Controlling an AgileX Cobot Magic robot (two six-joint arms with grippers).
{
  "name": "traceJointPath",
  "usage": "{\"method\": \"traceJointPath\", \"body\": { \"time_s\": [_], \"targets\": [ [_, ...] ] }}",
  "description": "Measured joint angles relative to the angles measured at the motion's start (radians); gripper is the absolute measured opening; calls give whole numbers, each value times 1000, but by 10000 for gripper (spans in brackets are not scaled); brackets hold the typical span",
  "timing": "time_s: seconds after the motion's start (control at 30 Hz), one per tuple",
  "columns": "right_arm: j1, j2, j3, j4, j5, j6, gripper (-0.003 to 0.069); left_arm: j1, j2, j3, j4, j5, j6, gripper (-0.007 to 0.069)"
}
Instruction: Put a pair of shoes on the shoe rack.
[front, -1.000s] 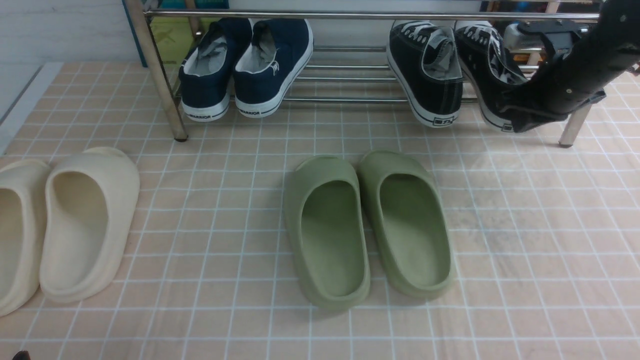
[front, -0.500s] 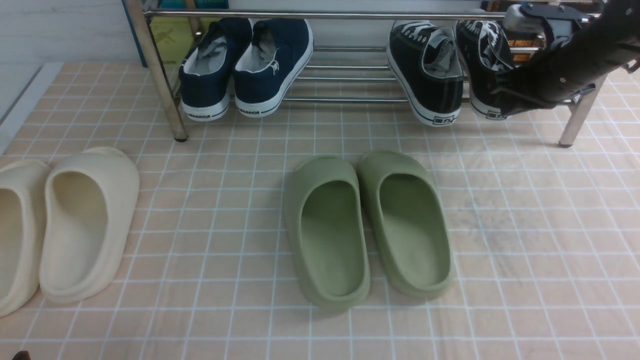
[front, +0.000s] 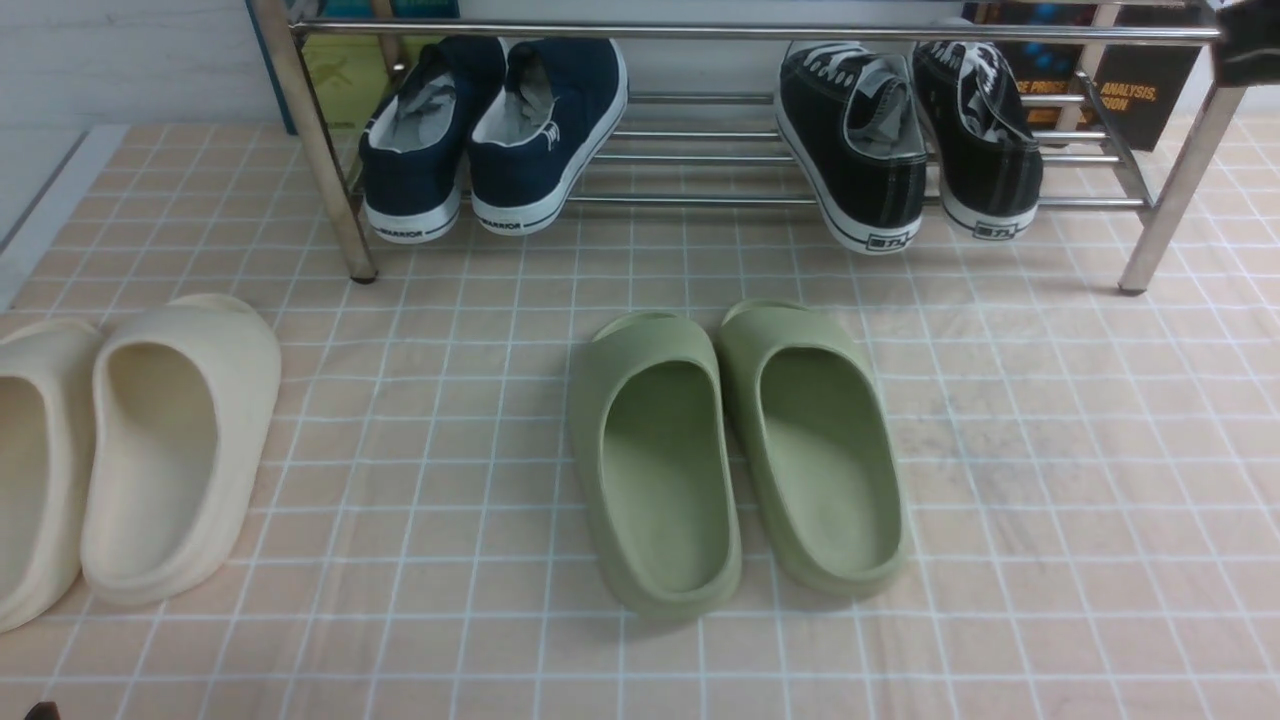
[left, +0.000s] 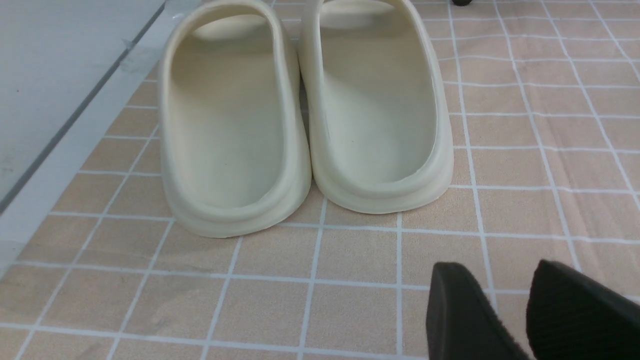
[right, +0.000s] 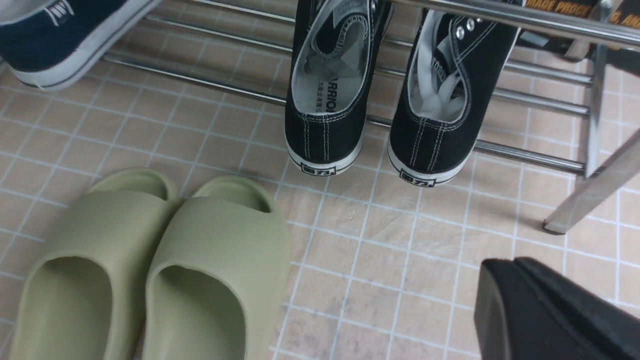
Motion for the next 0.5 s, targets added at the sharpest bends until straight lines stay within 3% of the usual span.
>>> {"method": "traceJointPath", "body": {
  "time_s": [0.2,0.5],
  "targets": [
    [0,-332,260,13,-114,0,-7,0,0,0,46,2,0,239],
    [0,-657,400,92,-116,0,-3,0,0,0,61,3,0,239]
  ]
}}
